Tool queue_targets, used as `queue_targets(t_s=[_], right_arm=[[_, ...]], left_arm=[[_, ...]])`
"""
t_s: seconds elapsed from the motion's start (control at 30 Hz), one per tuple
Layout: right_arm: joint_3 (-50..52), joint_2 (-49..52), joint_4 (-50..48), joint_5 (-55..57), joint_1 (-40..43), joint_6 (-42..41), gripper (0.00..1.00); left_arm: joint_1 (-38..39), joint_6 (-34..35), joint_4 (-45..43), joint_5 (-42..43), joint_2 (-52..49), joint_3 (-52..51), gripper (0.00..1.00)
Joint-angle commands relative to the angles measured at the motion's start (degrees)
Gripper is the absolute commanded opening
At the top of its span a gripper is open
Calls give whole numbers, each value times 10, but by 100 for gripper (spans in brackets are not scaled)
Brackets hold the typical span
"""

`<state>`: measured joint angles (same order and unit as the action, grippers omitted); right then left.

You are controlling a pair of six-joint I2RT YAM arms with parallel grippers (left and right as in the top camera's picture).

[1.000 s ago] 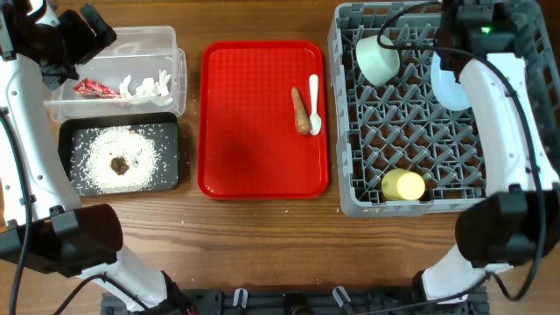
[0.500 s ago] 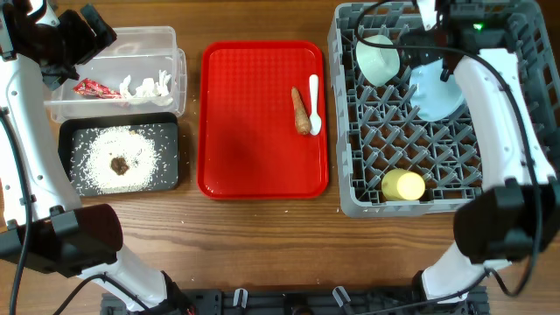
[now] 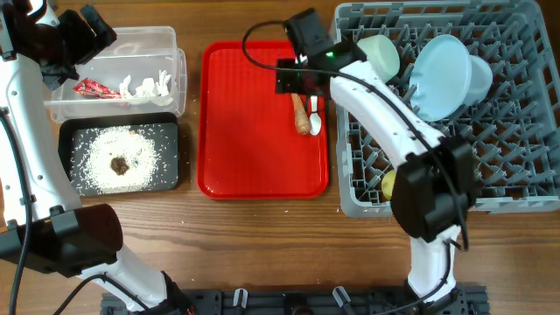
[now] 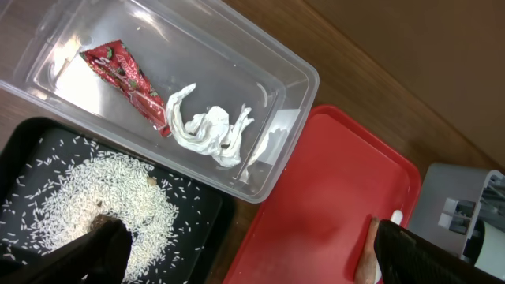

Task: Sort waste into correct bins and load items into the dishwasher rack
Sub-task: 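Grasp the white spoon on the red tray with the right gripper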

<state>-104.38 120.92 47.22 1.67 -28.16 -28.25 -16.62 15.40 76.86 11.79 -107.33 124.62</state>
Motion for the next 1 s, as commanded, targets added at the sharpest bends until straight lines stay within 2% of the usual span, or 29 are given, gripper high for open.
queue_targets(t_s=[0.0,0.1,0.17,0.3,0.5,0.67,0.83,0.87,0.97], right_arm=[[2,36,13,70,5,-19,69],[3,62,0,106,5,13,53],[7,75,-1,108,7,13,51],[10,79,4,108,11,53,49],[14,116,3,99,11,58,46],[55,119,-1,78,11,58,47],[85,119,32,40,10,68,46],[85,119,32,30,10,75,43],[85,119,25,21,10,89,23]], left_arm=[[-2,5,-1,-3,16,0,100],[-2,5,-1,-3,16,0,100],[-2,5,-1,-3,16,0,100],[-2,5,-1,-3,16,0,100],[-2,5,-1,-3,16,0,100],[-2,5,-1,-3,16,0,100],[-2,5,-1,-3,16,0,100],[-2,5,-1,-3,16,0,100],[-2,5,-1,-3,16,0,100]])
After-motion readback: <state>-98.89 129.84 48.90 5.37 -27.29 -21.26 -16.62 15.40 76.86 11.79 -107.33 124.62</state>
